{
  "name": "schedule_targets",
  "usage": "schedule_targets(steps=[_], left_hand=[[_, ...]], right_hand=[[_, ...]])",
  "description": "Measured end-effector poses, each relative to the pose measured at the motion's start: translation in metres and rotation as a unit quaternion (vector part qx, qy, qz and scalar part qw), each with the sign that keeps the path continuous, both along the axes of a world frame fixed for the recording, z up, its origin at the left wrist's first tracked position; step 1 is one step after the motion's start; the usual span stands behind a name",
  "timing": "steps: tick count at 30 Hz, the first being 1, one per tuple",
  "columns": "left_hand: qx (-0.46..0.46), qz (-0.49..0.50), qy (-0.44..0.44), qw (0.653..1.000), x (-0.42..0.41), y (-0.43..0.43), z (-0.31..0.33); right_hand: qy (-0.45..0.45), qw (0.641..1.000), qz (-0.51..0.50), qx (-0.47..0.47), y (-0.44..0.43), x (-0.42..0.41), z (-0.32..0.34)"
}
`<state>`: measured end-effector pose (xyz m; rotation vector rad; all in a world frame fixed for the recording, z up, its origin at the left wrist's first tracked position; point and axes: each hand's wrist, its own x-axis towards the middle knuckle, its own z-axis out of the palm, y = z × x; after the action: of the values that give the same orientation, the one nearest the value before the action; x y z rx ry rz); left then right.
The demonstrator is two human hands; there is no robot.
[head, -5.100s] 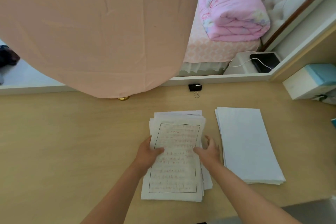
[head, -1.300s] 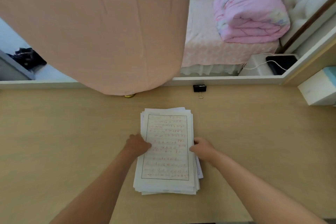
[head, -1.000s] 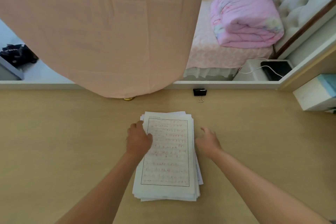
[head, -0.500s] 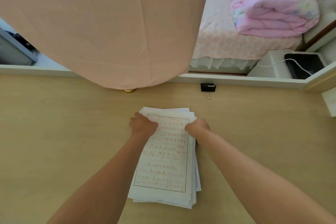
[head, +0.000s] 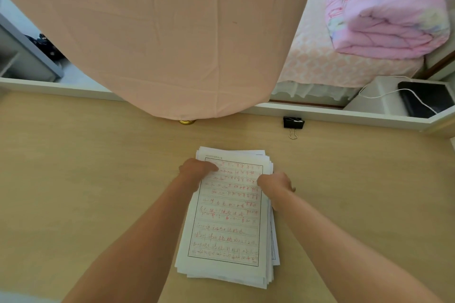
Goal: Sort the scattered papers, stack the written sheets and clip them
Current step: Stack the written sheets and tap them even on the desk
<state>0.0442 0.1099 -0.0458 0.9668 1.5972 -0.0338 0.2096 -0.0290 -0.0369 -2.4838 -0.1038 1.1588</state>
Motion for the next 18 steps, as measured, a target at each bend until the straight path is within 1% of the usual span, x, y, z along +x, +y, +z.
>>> schedule_targets(steps=[2,5,9,12,13,14,17,18], left_hand=[[0.030,-0.007,0.024,0.999,-0.003,-0.002,-0.009],[0.064,-0.028,0.014,0.997,-0.006,-0.013,-0.003],[0.084,-0.022,-0.017,0.996,-0.007,-0.023,0.021],[0.060,0.013,-0.047,0.997,-0.008,-0.024,0.029],[0.044,0.015,-0.054,0.997,-0.010,-0.024,0.029],[0.026,0.012,-0.064,0.998,-0.013,-0.024,0.029],[-0.013,0.006,-0.114,0.993,-0.024,-0.023,0.023],[-0.018,0.003,-0.128,0.992,-0.029,-0.023,0.022]], right_hand=[[0.017,1.000,-0.023,0.007,-0.001,-0.002,0.000],[0.082,0.989,-0.090,0.080,-0.003,-0.005,0.012],[0.132,0.982,-0.091,0.098,-0.010,-0.005,0.017],[0.168,0.979,-0.071,0.092,-0.014,-0.002,0.014],[0.167,0.980,-0.061,0.093,-0.016,-0.004,0.012],[0.145,0.985,-0.043,0.084,-0.018,-0.006,0.011],[0.028,0.998,0.021,0.049,-0.023,-0.014,0.003],[0.005,0.999,0.026,0.040,-0.024,-0.018,0.003]])
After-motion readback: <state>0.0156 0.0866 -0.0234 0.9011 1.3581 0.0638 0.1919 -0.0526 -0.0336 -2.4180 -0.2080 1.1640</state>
